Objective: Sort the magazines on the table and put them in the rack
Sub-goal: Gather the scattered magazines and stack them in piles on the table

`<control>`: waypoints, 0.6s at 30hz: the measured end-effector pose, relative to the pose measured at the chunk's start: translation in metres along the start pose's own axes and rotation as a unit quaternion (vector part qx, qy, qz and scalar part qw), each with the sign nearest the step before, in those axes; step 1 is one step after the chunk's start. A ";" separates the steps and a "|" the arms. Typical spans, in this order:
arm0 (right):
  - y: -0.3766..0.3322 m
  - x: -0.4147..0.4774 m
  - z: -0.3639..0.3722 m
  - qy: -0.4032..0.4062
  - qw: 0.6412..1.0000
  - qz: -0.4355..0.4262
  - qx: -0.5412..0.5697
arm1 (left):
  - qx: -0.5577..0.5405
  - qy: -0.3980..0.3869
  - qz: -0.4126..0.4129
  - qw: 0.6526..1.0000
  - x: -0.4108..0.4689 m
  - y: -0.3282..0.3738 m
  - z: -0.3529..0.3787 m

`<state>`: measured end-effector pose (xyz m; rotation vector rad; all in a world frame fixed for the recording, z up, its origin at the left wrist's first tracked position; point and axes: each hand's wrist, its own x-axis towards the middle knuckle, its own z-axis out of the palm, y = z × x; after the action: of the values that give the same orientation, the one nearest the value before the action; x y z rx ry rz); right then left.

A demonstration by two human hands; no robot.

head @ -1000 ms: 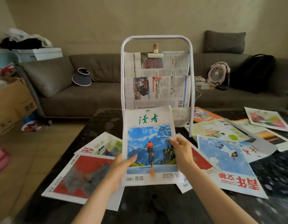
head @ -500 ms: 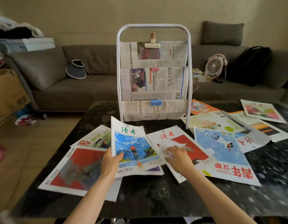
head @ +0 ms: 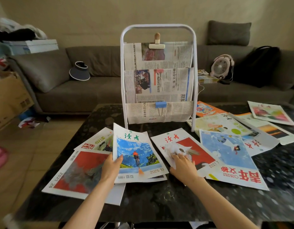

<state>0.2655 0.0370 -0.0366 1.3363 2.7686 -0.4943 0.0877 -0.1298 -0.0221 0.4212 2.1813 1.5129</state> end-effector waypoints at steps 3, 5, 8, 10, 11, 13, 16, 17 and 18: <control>-0.003 -0.002 -0.004 0.004 1.000 -0.017 -0.025 | -0.006 -0.035 0.002 0.999 0.000 -0.001 -0.003; -0.004 -0.003 -0.013 0.045 0.999 -0.014 0.010 | 0.024 -0.069 0.004 0.997 0.001 -0.005 -0.003; -0.004 -0.004 -0.029 0.092 0.995 0.014 0.035 | 0.123 -0.050 0.048 0.990 0.002 -0.014 0.005; -0.004 -0.002 -0.040 0.124 0.989 0.043 0.071 | 0.297 0.017 0.139 0.945 0.001 -0.017 0.014; -0.007 -0.002 -0.043 0.137 0.983 0.065 0.106 | 0.385 0.036 0.176 0.905 -0.001 -0.018 0.020; -0.012 -0.001 -0.044 0.152 0.977 0.086 0.126 | 0.487 -0.008 0.208 0.848 -0.008 -0.019 0.032; -0.031 -0.005 -0.037 0.070 0.992 -0.007 0.106 | 0.522 -0.138 0.188 0.821 -0.015 -0.017 0.048; -0.034 -0.004 -0.032 0.031 0.992 -0.056 0.108 | 0.472 -0.130 0.180 0.853 -0.014 -0.014 0.049; -0.035 -0.003 -0.030 0.002 0.989 -0.084 0.122 | 0.406 -0.100 0.175 0.891 -0.011 -0.011 0.047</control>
<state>0.2442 0.0232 0.0017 1.1442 2.9147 -0.8648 0.1222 -0.1019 -0.0446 1.2292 2.5645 0.5609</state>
